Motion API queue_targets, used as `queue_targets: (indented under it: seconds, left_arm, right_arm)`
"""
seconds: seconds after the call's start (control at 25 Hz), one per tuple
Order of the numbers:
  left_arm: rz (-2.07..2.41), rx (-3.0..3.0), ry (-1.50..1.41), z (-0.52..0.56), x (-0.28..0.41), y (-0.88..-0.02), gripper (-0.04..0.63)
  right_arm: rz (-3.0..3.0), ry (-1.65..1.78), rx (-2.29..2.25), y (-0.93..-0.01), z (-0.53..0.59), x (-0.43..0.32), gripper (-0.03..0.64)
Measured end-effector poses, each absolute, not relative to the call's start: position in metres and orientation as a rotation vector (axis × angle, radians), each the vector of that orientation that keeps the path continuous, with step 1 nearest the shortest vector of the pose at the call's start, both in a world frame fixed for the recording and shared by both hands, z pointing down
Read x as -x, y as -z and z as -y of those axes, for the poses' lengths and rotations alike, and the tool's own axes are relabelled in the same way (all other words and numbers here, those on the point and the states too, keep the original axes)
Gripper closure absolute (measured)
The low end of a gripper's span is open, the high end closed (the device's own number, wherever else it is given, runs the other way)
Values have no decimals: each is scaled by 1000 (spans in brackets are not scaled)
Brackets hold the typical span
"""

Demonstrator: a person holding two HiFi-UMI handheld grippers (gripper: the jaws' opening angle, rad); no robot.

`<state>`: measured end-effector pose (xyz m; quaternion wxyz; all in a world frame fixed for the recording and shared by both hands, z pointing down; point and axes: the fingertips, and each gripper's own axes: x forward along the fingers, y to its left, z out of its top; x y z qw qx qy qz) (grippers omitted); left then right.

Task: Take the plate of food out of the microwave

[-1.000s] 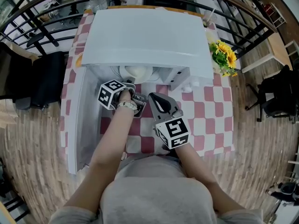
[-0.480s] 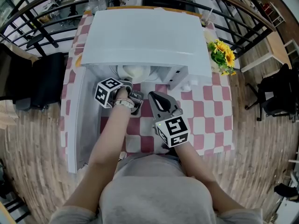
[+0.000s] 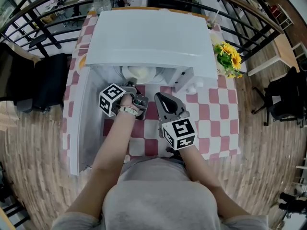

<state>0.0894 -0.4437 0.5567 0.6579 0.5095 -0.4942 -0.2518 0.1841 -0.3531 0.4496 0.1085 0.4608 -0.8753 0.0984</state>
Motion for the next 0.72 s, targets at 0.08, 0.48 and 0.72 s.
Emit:
queue_targets:
  seconds: [0.08,0.48,0.72]
  left_arm:
    - [1111,-1156,580,443,-90,-556,580]
    - [1072,-1238,635,436,-93,-534,580]
    - [1054,-1273,653,426,-94,-523,580]
  right_arm:
    - [2577,-286,-1356,-449,352,-184,591]
    - [2588,-281,-1390,-441,350,-188,591]
    - [2597,-274,-1422,-434,345,-192,591]
